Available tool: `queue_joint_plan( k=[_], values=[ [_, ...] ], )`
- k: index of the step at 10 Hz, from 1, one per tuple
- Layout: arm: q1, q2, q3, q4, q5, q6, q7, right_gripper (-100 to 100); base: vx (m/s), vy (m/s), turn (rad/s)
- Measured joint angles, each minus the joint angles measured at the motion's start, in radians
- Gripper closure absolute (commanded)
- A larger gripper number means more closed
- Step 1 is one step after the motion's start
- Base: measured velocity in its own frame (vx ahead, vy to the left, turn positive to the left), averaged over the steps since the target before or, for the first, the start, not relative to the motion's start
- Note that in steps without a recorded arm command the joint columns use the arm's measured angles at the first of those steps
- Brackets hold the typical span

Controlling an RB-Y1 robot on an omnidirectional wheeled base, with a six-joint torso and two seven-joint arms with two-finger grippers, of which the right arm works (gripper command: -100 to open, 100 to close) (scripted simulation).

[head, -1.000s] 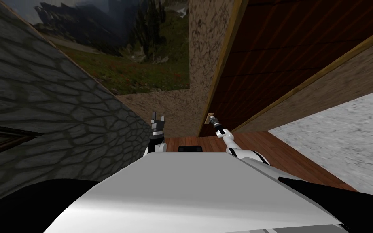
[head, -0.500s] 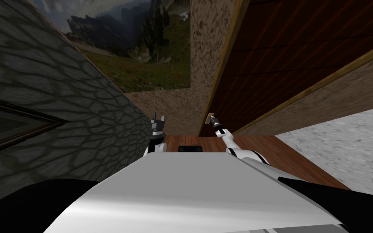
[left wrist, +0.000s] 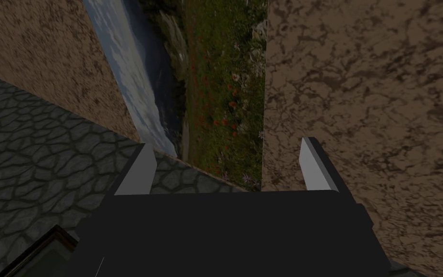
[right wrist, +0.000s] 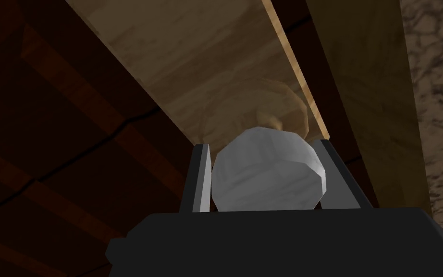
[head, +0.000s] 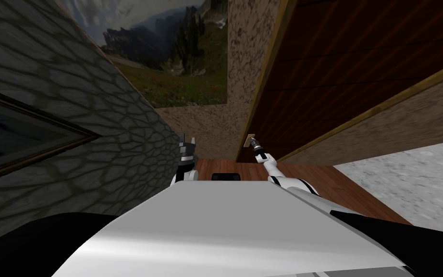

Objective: Pull the door open

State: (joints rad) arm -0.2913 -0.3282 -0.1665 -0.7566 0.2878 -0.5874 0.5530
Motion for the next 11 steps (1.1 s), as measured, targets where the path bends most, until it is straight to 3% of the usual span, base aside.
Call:
queue_joint_plan(
  k=[11],
  values=[
    [0.002,0.003,0.012,-0.010,-0.182,0.018,-0.275,100,-0.052,-0.046,0.091]
  ],
)
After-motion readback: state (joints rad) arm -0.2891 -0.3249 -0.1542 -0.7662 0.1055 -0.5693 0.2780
